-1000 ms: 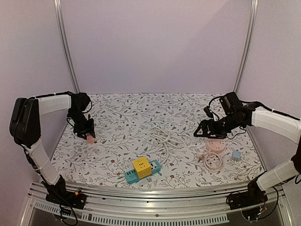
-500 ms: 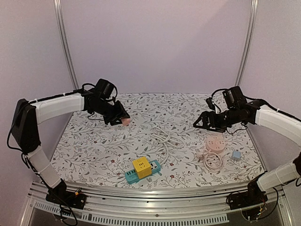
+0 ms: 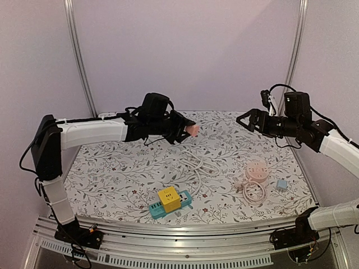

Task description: Insert the plug

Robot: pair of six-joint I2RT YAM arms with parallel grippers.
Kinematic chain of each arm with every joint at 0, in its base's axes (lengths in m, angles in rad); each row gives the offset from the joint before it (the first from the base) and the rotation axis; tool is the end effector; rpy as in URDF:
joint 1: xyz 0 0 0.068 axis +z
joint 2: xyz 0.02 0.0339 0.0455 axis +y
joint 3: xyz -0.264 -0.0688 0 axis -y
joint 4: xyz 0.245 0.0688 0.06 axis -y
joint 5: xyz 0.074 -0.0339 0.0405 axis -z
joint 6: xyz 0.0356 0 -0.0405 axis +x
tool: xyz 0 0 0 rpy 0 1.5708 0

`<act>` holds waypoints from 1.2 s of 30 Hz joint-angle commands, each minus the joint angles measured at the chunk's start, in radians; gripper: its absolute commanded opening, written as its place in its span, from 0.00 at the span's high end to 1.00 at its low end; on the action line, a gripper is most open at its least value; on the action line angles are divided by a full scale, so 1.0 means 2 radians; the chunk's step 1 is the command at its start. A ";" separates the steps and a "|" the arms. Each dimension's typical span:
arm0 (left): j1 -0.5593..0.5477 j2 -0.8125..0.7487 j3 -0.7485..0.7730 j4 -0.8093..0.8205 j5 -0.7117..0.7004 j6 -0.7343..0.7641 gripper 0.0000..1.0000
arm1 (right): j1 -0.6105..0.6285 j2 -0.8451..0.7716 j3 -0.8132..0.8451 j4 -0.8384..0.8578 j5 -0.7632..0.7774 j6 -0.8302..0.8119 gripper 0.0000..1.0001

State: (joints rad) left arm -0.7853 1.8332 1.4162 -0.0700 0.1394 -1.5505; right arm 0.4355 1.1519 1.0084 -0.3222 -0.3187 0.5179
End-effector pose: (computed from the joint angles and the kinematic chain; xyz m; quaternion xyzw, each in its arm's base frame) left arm 0.3030 -0.3099 0.2730 -0.2857 0.8063 -0.4967 0.1468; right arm 0.2310 0.1198 0.3306 -0.0486 0.8431 0.3578 0.3985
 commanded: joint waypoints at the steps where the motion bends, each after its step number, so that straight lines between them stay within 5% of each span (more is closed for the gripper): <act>1: -0.032 0.023 0.013 0.075 -0.045 -0.116 1.00 | 0.005 -0.028 -0.016 0.058 0.049 0.016 0.01; 18: -0.078 0.083 0.104 0.116 -0.067 -0.174 1.00 | 0.011 -0.047 -0.055 0.113 -0.005 -0.046 0.01; 25: -0.077 0.119 0.122 0.143 0.011 -0.226 1.00 | 0.011 -0.039 -0.043 0.085 -0.073 -0.104 0.01; 29: -0.084 0.116 0.131 0.086 0.000 -0.236 1.00 | 0.011 -0.024 -0.032 0.068 -0.101 -0.116 0.01; 36: -0.095 0.107 0.136 0.058 -0.015 -0.247 1.00 | 0.015 -0.012 -0.026 0.050 -0.040 -0.128 0.01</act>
State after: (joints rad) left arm -0.9478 2.0613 1.6566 0.0910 0.1154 -1.9919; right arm 0.4538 1.1187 0.9245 -0.1791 -0.4610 0.2985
